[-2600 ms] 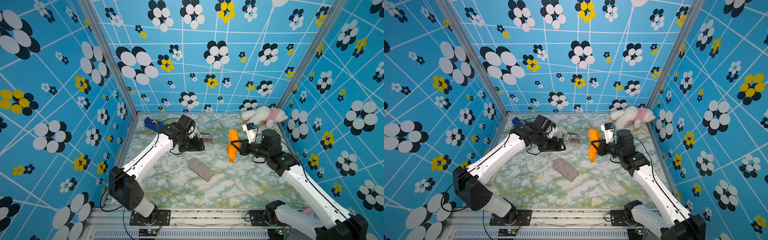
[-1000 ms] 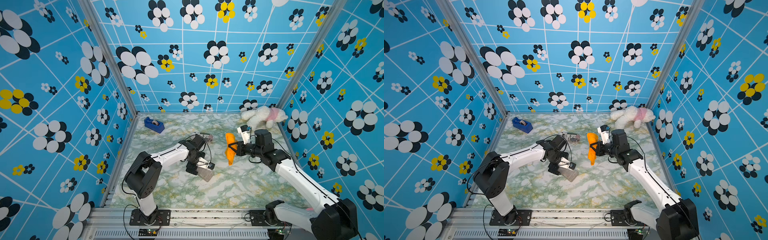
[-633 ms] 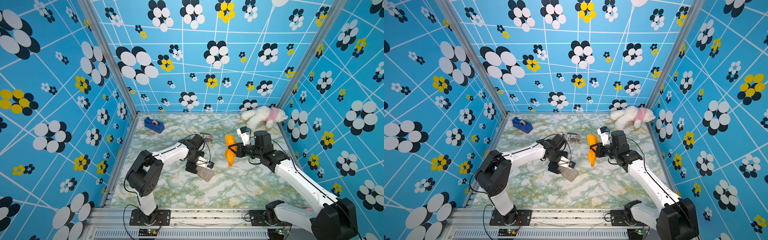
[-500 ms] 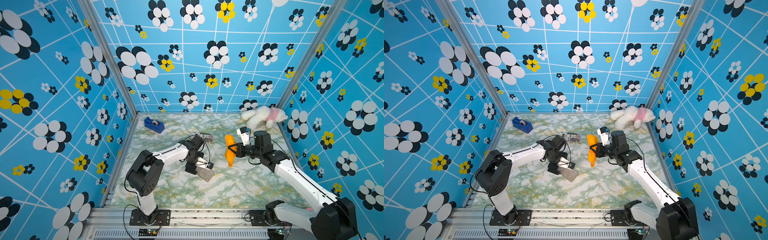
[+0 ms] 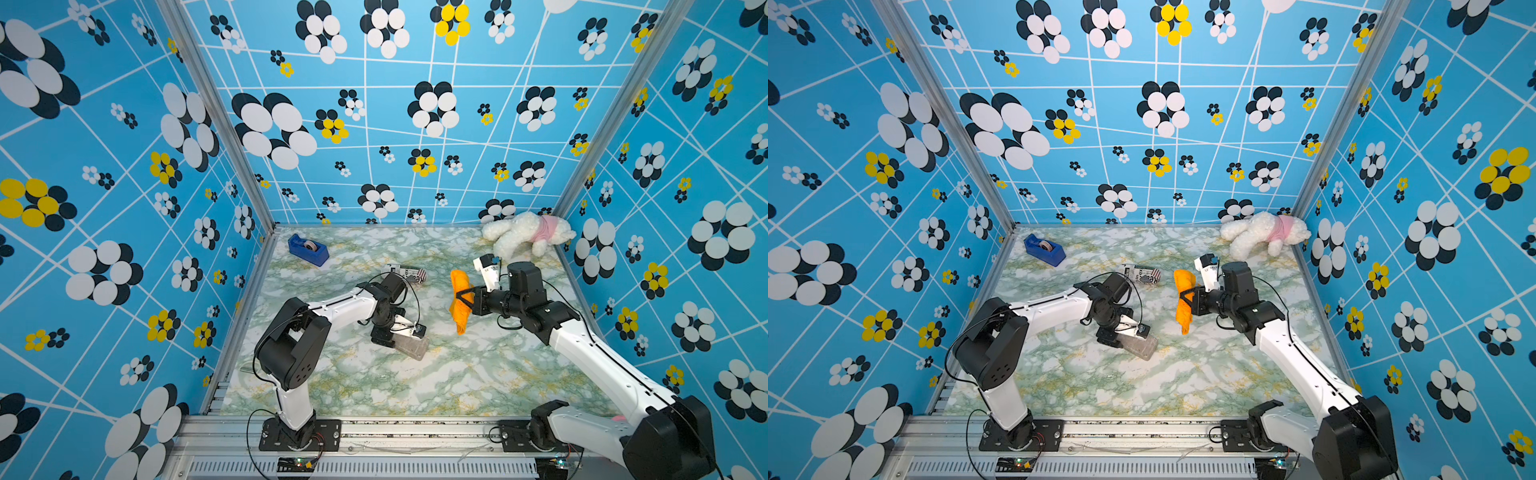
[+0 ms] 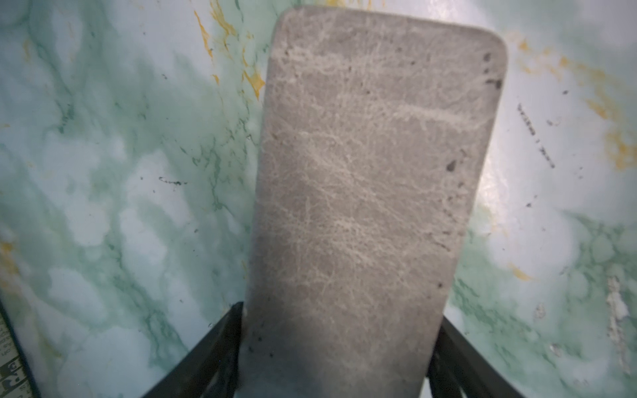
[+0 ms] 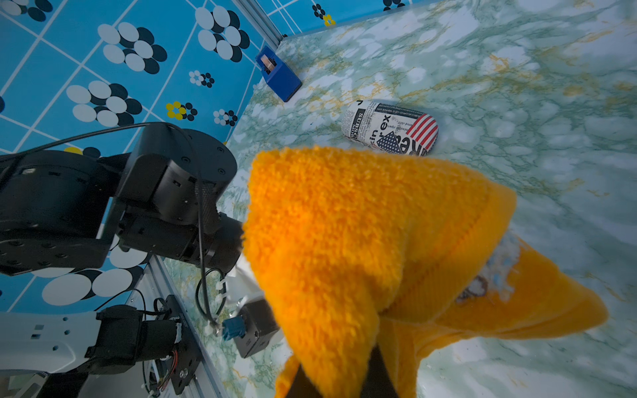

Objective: Wipe the eyeglass case
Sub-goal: Move the eyeglass case from the center of the board, then pick up the eyeglass case from the center of the board.

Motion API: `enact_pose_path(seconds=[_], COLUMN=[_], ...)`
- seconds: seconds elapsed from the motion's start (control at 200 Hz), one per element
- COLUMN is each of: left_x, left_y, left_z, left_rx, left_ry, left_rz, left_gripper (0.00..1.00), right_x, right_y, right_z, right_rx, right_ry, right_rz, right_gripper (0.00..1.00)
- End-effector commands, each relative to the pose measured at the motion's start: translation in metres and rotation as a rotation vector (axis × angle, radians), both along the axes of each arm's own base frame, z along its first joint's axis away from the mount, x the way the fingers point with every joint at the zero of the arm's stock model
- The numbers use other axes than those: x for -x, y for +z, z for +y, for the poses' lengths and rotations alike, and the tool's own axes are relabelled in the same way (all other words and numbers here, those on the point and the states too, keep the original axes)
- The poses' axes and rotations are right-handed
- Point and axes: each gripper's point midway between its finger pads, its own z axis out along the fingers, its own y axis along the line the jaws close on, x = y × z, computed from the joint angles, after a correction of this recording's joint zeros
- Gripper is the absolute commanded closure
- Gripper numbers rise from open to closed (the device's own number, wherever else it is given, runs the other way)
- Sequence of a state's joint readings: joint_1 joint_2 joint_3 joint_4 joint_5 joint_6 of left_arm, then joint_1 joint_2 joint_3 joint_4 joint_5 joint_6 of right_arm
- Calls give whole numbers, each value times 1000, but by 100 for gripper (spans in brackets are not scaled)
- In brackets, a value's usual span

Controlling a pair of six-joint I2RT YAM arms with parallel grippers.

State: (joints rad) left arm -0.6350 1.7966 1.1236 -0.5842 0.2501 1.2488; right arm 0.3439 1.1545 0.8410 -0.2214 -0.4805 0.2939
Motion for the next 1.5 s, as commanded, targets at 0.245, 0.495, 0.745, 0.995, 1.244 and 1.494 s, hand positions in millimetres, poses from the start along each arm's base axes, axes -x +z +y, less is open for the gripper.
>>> enact_pose_path(seconds=[0.245,0.495,0.745,0.995,1.244,1.494], left_x=[32,47,46,46,53,46], left_y=[6,10,-7,-12,-17,-2], left_z=[-14,-5,11,21,21,12], left_rx=[36,33,-22,-47,-33,22], left_ry=[124,177,194,227,231,272], left_rz=[170,246,232,230,224,197], left_gripper=[29,18,17,20,25,38], right_x=[5,11,10,12,13,17], right_y=[20,24,27,29,25,21], right_z=[-9,-13,-11,-11,-9,-9], right_rx=[24,13,-14,-17,-37,-59], right_ry=[-16,-45,-50,-50,-49,-61], right_rz=[-47,-30,-16,-17,10,56], right_gripper=[100,100,100,100,100,100])
